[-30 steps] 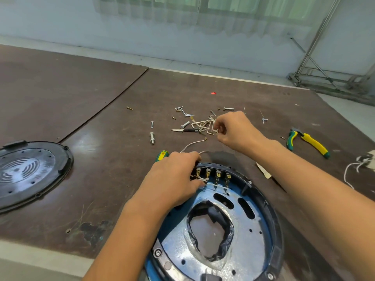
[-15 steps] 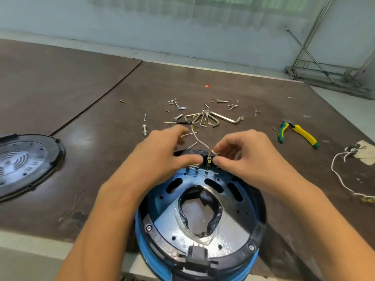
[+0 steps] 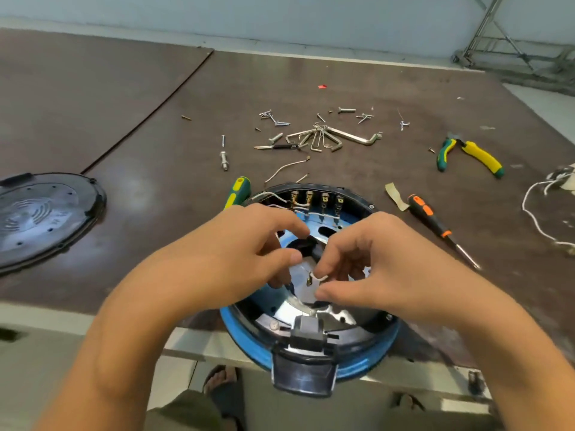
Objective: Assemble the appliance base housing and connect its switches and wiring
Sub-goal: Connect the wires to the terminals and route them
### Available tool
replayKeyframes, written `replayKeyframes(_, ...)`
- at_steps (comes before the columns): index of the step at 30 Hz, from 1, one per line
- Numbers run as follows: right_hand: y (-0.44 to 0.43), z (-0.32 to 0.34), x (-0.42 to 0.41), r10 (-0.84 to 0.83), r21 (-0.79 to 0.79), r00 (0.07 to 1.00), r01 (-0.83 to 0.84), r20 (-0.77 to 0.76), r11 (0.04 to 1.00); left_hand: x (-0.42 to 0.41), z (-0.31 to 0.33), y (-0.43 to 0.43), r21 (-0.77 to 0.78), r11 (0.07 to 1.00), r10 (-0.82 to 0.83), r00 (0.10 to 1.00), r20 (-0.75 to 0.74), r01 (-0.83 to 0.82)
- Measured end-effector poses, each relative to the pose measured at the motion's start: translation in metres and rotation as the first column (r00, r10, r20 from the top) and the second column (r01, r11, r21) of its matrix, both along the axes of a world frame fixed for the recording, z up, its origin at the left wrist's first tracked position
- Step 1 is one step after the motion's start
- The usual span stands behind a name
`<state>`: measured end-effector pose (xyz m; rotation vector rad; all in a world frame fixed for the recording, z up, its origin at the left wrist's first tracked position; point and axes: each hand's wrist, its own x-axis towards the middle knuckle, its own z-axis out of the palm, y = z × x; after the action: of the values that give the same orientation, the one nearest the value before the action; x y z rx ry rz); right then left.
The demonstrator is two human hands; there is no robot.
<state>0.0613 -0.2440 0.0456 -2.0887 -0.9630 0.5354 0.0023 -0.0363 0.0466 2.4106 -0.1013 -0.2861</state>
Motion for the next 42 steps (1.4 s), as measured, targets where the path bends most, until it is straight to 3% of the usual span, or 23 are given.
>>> replayKeyframes(5,-0.004,0.0,0.003,0.002,0.062,0.994,0.005,-0.109,0.998,-0.013,0.002,0.002,-0.29,0.957,0.009,1.0,0.005,-0.007)
replayKeyframes(8,-0.004,-0.003,0.003,0.022,0.056,0.99,-0.014,-0.139,0.998,-0.018,0.002,0.0,-0.351,0.937,0.008,0.999,0.031,0.003)
replayKeyframes(15,0.0,-0.007,0.002,0.157,-0.078,0.985,-0.162,-0.069,0.984,-0.025,-0.008,-0.004,-0.223,0.975,0.028,0.997,0.067,-0.012)
replayKeyframes(21,0.0,-0.004,0.001,0.184,-0.101,0.967,-0.204,-0.175,0.974,-0.029,-0.008,-0.004,-0.178,0.984,-0.005,1.0,0.014,0.007)
replayKeyframes(31,0.005,-0.006,0.0,0.218,-0.209,0.974,-0.228,-0.068,0.951,-0.026,-0.007,-0.009,-0.076,0.997,-0.012,1.0,-0.003,0.012)
replayKeyframes(42,0.005,-0.008,0.001,0.227,-0.22,0.973,-0.232,-0.047,0.948,-0.027,-0.002,-0.004,-0.172,0.983,-0.067,0.997,-0.033,0.061)
